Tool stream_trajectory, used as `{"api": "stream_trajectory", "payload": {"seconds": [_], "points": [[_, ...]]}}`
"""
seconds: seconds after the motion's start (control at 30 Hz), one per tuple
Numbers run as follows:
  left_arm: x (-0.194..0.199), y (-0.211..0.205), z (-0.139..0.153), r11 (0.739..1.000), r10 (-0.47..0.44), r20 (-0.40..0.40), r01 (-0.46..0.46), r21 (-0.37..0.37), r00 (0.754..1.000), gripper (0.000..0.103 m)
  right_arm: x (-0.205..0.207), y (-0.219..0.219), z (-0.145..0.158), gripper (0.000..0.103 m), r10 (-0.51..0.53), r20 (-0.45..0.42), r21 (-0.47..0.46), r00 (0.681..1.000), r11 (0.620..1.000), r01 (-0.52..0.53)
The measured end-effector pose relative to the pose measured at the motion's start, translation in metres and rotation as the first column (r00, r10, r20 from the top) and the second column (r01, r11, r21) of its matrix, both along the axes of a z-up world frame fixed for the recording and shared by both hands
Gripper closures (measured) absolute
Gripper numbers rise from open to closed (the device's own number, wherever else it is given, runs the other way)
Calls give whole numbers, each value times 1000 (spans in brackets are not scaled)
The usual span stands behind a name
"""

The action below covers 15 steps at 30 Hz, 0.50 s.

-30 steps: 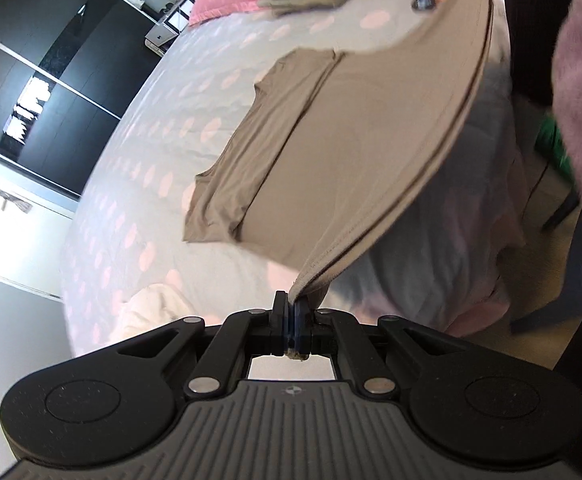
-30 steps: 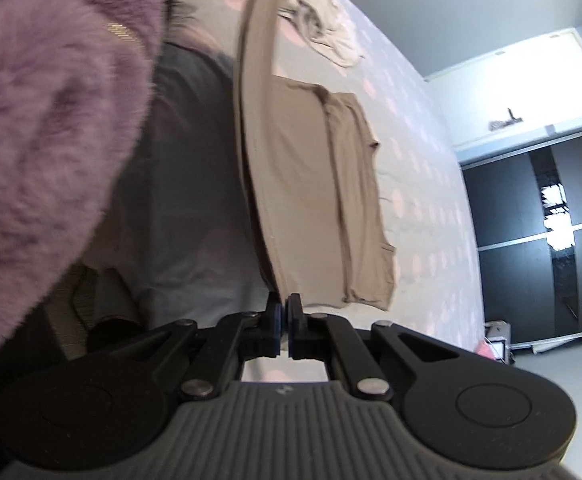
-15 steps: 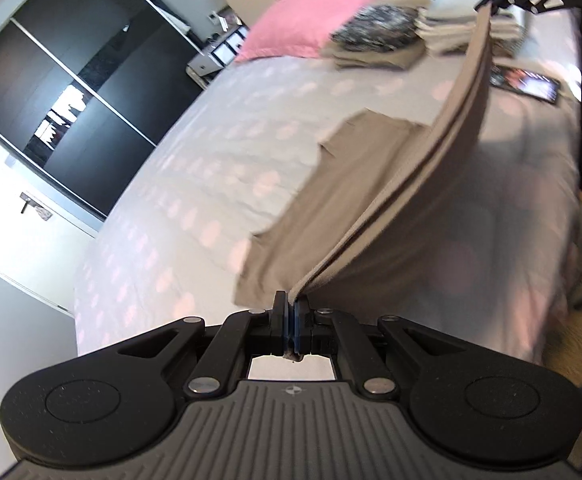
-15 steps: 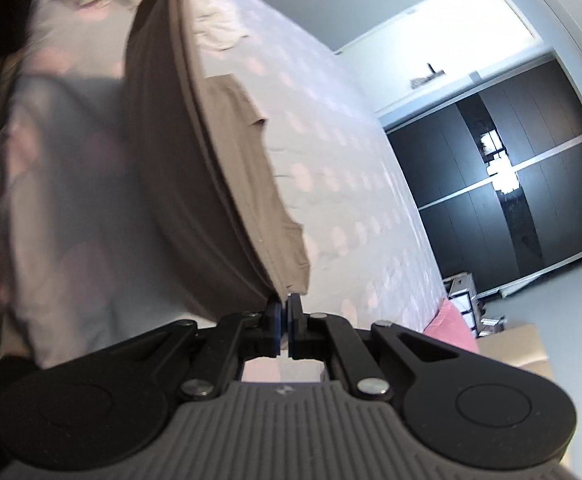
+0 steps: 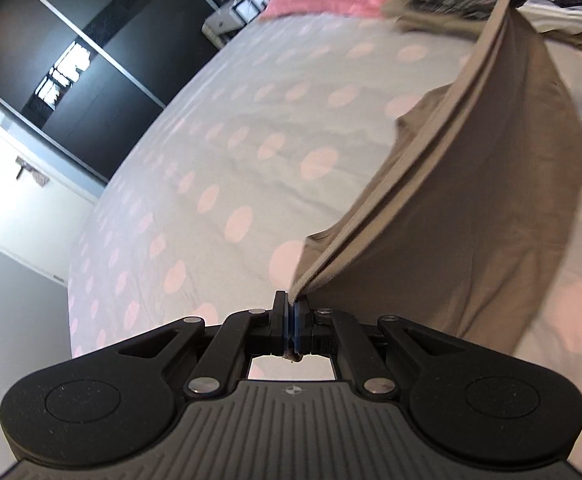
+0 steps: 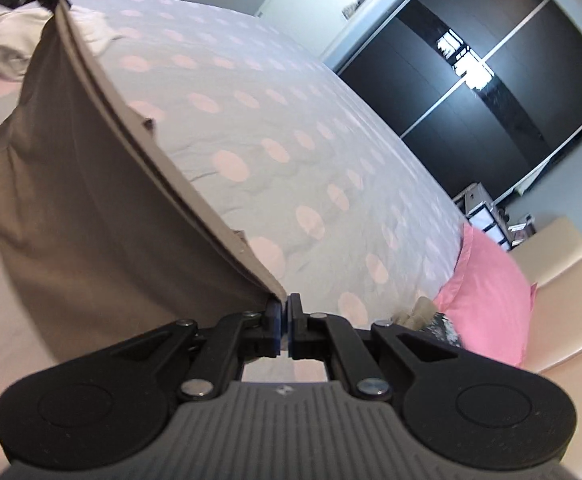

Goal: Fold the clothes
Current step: 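Grasp the folded edge with both tools and lift the tan strip, flipping it over, then lay the tan strip down on the bed and open both tools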

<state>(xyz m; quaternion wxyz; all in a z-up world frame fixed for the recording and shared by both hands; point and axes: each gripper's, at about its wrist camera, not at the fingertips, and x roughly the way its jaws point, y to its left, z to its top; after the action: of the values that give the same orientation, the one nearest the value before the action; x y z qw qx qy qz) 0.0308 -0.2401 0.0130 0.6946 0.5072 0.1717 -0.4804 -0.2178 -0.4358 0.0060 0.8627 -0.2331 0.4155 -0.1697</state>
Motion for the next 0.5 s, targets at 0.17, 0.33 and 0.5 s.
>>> {"api": "stream_trajectory", "payload": {"seconds": [0.17, 0.33, 0.5], "points": [[47, -39, -36, 997, 67, -42, -65, 50, 997, 102, 63, -46, -35, 100, -57, -39, 73, 998, 996, 60], [81, -69, -73, 990, 134, -100, -127, 68, 986, 102, 102, -78, -78, 100, -119, -92, 136, 989, 982, 131], [99, -81, -101, 981, 188, -150, -177, 79, 971, 101, 120, -96, -110, 99, -163, -121, 182, 979, 966, 183]]}}
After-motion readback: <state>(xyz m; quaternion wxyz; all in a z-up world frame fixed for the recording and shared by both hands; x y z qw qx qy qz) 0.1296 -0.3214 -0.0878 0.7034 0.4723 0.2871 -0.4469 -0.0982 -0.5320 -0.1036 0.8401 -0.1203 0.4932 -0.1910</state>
